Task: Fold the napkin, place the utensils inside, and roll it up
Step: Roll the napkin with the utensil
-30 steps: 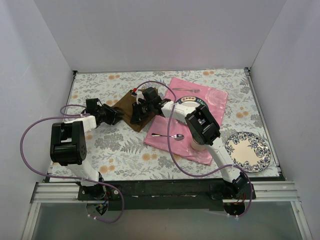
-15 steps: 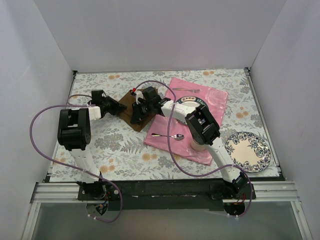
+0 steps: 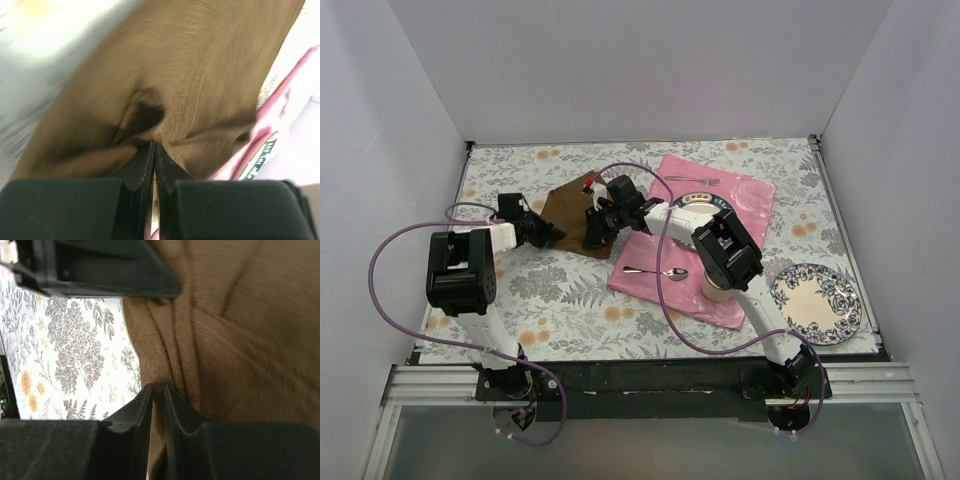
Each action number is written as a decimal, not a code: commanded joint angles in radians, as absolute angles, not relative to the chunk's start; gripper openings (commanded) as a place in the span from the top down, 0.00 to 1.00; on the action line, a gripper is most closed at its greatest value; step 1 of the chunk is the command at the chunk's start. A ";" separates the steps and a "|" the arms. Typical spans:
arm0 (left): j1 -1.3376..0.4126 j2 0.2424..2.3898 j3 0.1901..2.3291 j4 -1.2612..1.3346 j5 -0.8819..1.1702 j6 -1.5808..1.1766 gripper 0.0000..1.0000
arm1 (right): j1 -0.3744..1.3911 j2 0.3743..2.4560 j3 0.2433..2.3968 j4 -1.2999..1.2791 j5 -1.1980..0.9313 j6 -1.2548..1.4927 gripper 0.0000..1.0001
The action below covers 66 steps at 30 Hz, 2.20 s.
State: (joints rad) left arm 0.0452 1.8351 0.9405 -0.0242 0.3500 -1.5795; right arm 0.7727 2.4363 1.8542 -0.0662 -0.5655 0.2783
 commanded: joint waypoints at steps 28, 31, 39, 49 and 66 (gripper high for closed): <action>0.034 1.634 0.844 -0.020 0.434 -1.551 1.00 | 0.753 2.523 1.901 -0.293 -0.526 0.181 0.76; 0.037 1.657 0.844 -0.018 0.410 -1.539 1.00 | 0.755 2.519 1.901 -0.301 -0.515 0.170 0.76; 0.038 1.753 0.796 -0.009 0.362 -1.540 1.00 | 0.755 2.499 1.913 -0.333 -0.488 0.147 0.76; 0.037 1.804 0.753 -0.046 0.288 -1.536 1.00 | 0.764 2.421 2.020 -0.432 -0.430 0.042 0.71; 0.052 1.847 0.787 -0.101 0.337 -1.508 1.00 | 0.894 2.371 2.039 -0.466 -0.215 -0.601 0.18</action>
